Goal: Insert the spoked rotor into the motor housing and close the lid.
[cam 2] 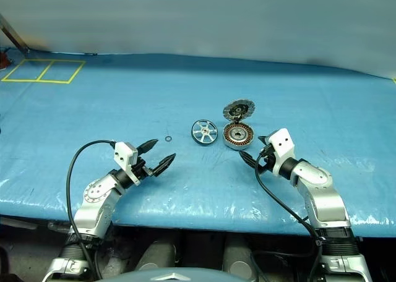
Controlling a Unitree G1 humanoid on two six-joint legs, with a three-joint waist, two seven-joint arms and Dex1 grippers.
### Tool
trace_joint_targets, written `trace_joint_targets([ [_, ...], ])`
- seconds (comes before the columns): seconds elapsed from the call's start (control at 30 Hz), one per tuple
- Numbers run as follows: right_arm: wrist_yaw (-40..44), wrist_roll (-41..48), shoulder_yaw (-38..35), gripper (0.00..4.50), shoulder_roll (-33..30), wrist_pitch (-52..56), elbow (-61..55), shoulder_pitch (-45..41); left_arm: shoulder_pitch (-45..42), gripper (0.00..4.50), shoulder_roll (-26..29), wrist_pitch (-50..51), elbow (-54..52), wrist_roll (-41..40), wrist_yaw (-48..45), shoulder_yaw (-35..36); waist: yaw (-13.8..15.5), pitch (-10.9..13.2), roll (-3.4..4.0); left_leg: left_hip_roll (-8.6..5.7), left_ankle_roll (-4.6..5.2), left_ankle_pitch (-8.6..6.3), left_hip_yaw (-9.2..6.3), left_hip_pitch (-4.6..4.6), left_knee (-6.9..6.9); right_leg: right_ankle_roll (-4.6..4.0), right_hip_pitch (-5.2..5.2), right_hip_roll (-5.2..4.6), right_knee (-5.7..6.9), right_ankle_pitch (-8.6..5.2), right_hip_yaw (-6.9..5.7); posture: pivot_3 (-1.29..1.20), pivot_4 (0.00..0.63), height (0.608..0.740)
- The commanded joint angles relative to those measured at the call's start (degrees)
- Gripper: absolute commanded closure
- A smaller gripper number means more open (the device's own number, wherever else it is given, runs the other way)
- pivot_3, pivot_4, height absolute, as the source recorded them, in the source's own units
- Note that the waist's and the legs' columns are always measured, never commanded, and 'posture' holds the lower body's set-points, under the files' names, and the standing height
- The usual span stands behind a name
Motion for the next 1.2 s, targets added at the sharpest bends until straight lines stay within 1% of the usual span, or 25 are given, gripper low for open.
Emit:
trace_joint_targets([
  [0.03,0.4,0.1,-0.1,0.02,-0.3,-0.7,-1.8,-0.7,-1.0,0.00,-0.4,-0.3,-1.7,-0.2,0.2,0.2,0.0,0.0,0.00,0.00,0.00,0.00,0.00,0.00,0.00,0.00,0.00,0.00,0.00,0.00,0.00,0.00,0.150,0.740],
  [0.37,1.5,-1.4,1.3,0.02,-1.6,-1.1,-1.3,-1.7,-1.6,0.00,-1.7,-1.3,-0.9,0.6,1.2,0.3,0.0,0.0,0.00,-0.01,0.00,0.00,0.00,0.00,0.00,0.00,0.00,0.00,-0.01,0.00,0.00,0.00,0.150,0.740],
  [0.4,1.9,-2.6,2.1,0.02,-2.6,-1.5,-1.3,-2.1,-1.6,0.00,-1.8,-1.3,-0.9,0.7,1.3,0.2,0.0,0.0,0.00,-0.01,0.00,0.00,0.00,0.00,0.00,0.01,0.00,0.00,0.00,0.00,0.00,0.00,0.150,0.740],
  [0.5,3.3,-10.2,6.8,0.02,-7.9,-3.5,-0.6,-4.5,-1.7,0.00,-2.0,-1.3,-0.6,0.8,1.4,0.0,-0.1,0.0,0.00,-0.01,0.00,0.00,0.03,-0.01,0.01,0.01,-0.02,-0.01,0.00,0.00,0.00,0.00,0.150,0.740],
  [0.6,8.0,-15.4,12.1,0.02,-13.0,-4.8,0.4,-9.5,-1.8,0.00,-2.4,-1.5,-0.2,1.2,1.9,-0.2,-0.2,0.0,0.00,0.00,0.00,0.00,0.07,-0.01,0.03,0.01,-0.02,-0.03,0.00,0.00,0.00,0.00,0.150,0.740],
  [0.7,12.1,-18.6,16.1,0.02,-15.0,-6.5,3.0,-15.0,-1.8,0.00,-2.7,-1.5,0.0,1.4,2.1,-0.4,-0.3,0.0,-0.03,0.00,0.00,0.00,0.08,0.00,0.02,0.02,-0.02,-0.03,-0.01,0.01,-0.02,0.00,0.150,0.740],
  [0.83,18.1,-22.3,21.3,0.02,-15.2,-9.6,9.4,-23.4,-1.5,0.00,-3.0,-1.6,0.0,1.8,2.4,-0.6,-0.2,0.0,-0.07,-0.01,0.00,-0.01,0.08,-0.03,0.02,0.08,-0.03,-0.04,-0.05,0.04,-0.02,0.00,0.150,0.740],
  [0.97,21.7,-24.8,24.6,0.02,-13.6,-11.9,15.8,-29.9,-0.9,0.00,-3.1,-1.7,-0.3,1.9,3.2,-0.3,-0.2,0.1,-0.08,-0.04,0.01,-0.02,0.07,-0.06,0.00,0.15,-0.06,-0.07,-0.07,0.09,-0.02,0.00,0.150,0.740],
  [1.1,22.9,-26.8,26.2,0.02,-11.9,-14.8,21.6,-33.5,0.1,0.00,-3.2,-1.7,-1.0,2.1,3.8,0.1,-0.2,0.1,-0.10,-0.04,-0.01,-0.03,0.07,-0.06,-0.02,0.32,-0.07,-0.07,-0.07,0.18,-0.02,0.00,0.150,0.740],
  [1.2,24.6,-27.7,27.1,0.02,-10.7,-15.7,24.1,-34.6,1.0,0.00,-3.0,-1.8,-1.7,2.3,4.3,0.3,-0.2,0.1,-0.11,-0.05,-0.01,-0.04,0.06,-0.06,-0.05,0.33,-0.10,-0.08,-0.07,0.20,-0.02,0.00,0.150,0.740],
])
